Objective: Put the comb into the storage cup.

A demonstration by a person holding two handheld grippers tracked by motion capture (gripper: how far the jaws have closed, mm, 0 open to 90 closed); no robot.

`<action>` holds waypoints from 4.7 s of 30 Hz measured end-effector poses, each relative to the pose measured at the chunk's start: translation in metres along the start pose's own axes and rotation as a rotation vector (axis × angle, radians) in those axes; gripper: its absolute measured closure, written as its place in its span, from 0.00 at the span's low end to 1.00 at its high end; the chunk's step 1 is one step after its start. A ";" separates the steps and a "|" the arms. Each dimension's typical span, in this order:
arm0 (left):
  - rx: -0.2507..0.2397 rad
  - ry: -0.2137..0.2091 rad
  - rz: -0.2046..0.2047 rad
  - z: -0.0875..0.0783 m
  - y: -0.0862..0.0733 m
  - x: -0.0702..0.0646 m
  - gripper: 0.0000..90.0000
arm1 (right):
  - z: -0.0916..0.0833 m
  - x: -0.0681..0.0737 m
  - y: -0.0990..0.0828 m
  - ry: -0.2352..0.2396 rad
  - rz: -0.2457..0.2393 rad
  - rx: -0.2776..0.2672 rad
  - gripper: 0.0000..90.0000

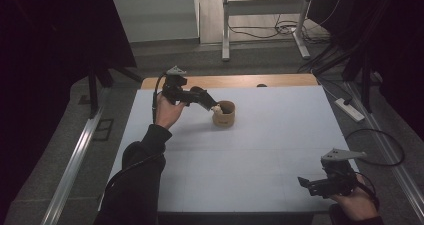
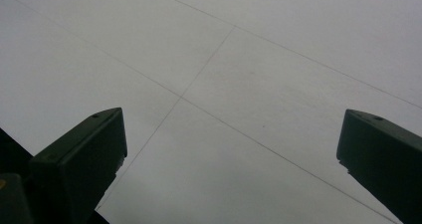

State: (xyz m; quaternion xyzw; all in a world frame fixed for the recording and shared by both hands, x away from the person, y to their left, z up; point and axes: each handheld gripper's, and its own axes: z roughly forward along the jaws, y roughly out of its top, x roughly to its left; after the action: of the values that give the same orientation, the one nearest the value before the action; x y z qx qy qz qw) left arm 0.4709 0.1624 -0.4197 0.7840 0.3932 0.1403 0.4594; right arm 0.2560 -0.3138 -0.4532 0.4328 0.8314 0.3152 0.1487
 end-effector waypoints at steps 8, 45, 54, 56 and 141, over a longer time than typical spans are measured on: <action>-0.004 -0.017 0.020 -0.005 -0.003 -0.003 0.00 | -0.001 0.000 0.000 -0.002 0.001 -0.008 0.00; -0.009 -0.040 0.011 -0.017 -0.028 -0.012 0.00 | -0.002 0.002 -0.001 -0.015 -0.011 -0.021 0.00; 0.001 -0.039 0.016 -0.021 -0.036 -0.017 0.00 | -0.002 0.002 -0.001 -0.016 -0.012 -0.022 0.00; 0.004 -0.038 0.018 -0.022 -0.039 -0.018 0.00 | -0.002 0.002 -0.001 -0.017 -0.012 -0.021 0.00; 0.024 -0.009 -0.007 -0.079 -0.101 -0.057 0.00 | -0.004 0.003 -0.001 -0.014 -0.026 -0.036 0.00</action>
State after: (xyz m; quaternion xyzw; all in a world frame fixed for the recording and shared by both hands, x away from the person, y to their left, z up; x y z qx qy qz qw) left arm 0.3388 0.1957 -0.4527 0.7888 0.3955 0.1305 0.4521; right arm 0.2514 -0.3131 -0.4512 0.4216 0.8300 0.3253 0.1662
